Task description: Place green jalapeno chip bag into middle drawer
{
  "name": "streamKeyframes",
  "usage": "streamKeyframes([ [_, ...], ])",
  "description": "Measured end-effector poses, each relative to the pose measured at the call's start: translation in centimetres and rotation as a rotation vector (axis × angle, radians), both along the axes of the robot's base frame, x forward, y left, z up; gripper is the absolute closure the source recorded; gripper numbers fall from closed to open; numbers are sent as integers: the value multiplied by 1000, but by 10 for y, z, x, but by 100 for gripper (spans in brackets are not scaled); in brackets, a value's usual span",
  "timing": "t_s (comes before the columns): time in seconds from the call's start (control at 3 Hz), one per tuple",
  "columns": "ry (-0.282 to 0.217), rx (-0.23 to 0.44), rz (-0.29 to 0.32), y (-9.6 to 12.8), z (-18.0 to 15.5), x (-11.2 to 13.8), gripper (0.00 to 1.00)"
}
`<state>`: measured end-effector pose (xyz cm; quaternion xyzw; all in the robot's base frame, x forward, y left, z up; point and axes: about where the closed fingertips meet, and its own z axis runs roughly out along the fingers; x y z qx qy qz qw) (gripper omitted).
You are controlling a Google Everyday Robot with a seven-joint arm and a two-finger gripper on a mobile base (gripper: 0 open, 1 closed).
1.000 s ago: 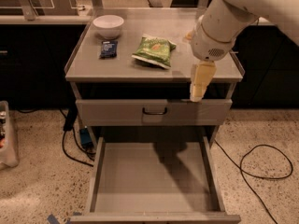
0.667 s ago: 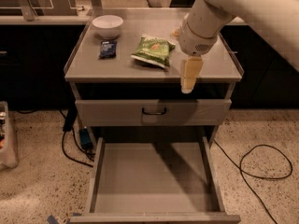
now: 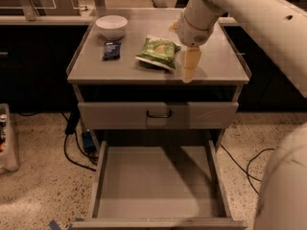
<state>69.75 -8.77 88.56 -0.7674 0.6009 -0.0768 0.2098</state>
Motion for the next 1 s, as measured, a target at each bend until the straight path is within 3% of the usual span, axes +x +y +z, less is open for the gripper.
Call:
streamKeyframes([
  [0.33,12,39,15,9,-20,37,0],
  [1.0,-11,26,16,11,-23,41,0],
])
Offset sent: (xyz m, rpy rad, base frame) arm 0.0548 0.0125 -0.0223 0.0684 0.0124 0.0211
